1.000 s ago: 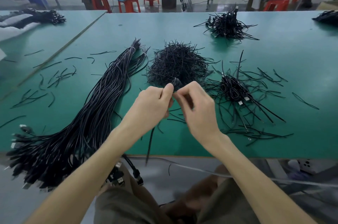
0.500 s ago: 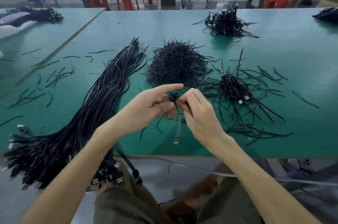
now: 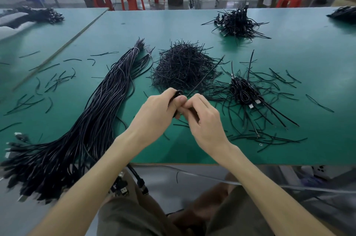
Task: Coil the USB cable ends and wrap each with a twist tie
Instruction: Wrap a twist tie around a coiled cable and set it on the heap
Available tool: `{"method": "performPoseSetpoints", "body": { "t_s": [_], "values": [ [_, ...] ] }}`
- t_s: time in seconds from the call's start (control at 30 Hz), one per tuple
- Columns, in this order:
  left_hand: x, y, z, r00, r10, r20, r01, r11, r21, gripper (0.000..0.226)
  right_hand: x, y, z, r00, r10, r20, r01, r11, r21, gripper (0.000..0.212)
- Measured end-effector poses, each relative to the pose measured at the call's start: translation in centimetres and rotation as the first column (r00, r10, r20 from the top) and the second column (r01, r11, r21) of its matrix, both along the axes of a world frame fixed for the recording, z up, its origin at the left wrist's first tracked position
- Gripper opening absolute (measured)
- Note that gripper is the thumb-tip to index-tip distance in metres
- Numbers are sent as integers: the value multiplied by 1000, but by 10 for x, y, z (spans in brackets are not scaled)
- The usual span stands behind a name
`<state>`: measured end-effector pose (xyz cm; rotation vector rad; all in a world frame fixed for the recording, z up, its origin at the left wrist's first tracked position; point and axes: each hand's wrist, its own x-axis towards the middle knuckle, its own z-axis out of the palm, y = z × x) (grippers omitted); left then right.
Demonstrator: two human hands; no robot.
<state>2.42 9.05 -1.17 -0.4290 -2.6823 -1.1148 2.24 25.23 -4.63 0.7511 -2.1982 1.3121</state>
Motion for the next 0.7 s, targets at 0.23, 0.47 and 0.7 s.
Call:
{"method": "performPoseSetpoints", "body": {
  "t_s": [0.23,0.47,0.7],
  "values": [
    [-16,8,0,909,170,381,-107,978,-180,53,-8,6,-9,938,62,-342,96,899,427,15],
    [-22,15,-4,839,23,544,6,999,-51,49,-11,24,-9,871,75,-486,253,779,574,16],
    [-18,10,-5,904,-228,362,207,974,96,28,-4,39,1,917,-146,-371,333,791,513,28]
  ]
}}
